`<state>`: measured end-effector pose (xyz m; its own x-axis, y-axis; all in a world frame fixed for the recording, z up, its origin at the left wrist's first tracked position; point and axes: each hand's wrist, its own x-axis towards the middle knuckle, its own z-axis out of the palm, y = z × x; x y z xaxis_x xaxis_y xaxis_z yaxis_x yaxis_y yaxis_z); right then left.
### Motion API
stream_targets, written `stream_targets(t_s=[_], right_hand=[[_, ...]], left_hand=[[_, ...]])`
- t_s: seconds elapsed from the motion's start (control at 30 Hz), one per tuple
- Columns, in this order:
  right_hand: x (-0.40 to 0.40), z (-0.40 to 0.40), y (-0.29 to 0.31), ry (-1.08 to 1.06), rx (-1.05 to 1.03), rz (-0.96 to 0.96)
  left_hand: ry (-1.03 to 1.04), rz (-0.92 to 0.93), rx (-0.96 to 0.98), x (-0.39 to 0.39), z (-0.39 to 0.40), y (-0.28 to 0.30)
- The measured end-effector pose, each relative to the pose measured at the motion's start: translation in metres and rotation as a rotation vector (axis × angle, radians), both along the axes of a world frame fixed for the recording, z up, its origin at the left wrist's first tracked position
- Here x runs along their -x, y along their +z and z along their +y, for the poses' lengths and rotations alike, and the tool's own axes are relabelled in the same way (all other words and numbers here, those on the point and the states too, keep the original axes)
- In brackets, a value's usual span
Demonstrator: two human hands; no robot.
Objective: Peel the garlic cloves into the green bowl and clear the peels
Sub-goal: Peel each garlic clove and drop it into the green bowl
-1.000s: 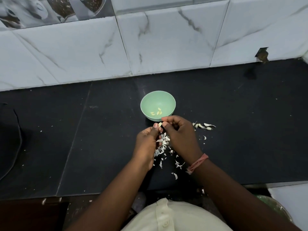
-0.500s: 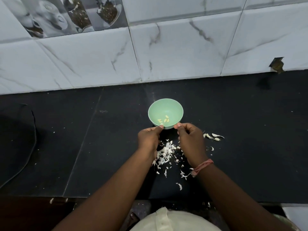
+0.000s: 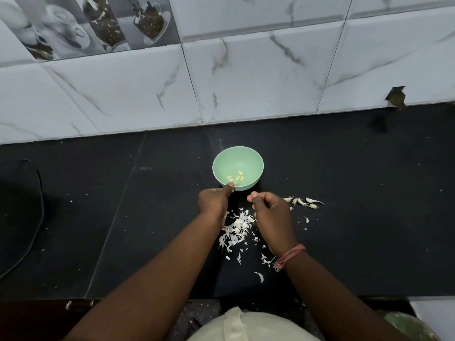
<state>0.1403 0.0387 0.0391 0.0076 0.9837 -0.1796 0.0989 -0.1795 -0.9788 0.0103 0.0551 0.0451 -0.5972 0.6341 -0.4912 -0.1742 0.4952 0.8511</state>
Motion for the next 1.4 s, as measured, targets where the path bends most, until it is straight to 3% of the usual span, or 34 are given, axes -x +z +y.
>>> stream_targets(t_s=[0.17, 0.33, 0.43, 0.6, 0.73, 0.87, 1.1, 1.23, 1.33, 1.4], right_hand=[[0.002, -0.012, -0.005, 0.111, -0.089, -0.133], [0.007, -0.03, -0.026, 0.339, -0.299, -0.467], [-0.004, -0.027, -0.041, 0.408, -0.291, -0.676], [-0.043, -0.003, -0.044, 0.2, -0.373, -0.863], [-0.091, 0.042, -0.03, 0.011, -0.184, -0.952], [-0.111, 0.069, -0.024, 0.117, -0.106, -1.122], [-0.11, 0.075, -0.025, 0.277, -0.076, -1.132], [-0.109, 0.069, -0.025, 0.201, -0.141, -1.206], [-0.103, 0.06, -0.025, 0.072, -0.305, -1.051], [-0.088, 0.05, -0.023, 0.103, -0.334, -0.902]], left_hand=[[-0.022, -0.244, 0.022, -0.019, -0.021, -0.009], [-0.049, -0.634, 0.018, -0.038, -0.026, -0.001], [-0.038, -0.626, 0.016, -0.035, -0.02, 0.004], [-0.057, -0.58, 0.01, -0.041, -0.018, 0.0], [-0.077, -0.582, 0.042, -0.057, -0.025, -0.005], [-0.087, -0.562, 0.092, -0.068, -0.028, -0.011], [-0.064, -0.534, 0.077, -0.072, -0.024, -0.011], [-0.062, -0.522, 0.066, -0.073, -0.027, -0.009], [-0.062, -0.487, 0.041, -0.071, -0.031, -0.01], [-0.065, -0.448, 0.034, -0.067, -0.034, -0.012]])
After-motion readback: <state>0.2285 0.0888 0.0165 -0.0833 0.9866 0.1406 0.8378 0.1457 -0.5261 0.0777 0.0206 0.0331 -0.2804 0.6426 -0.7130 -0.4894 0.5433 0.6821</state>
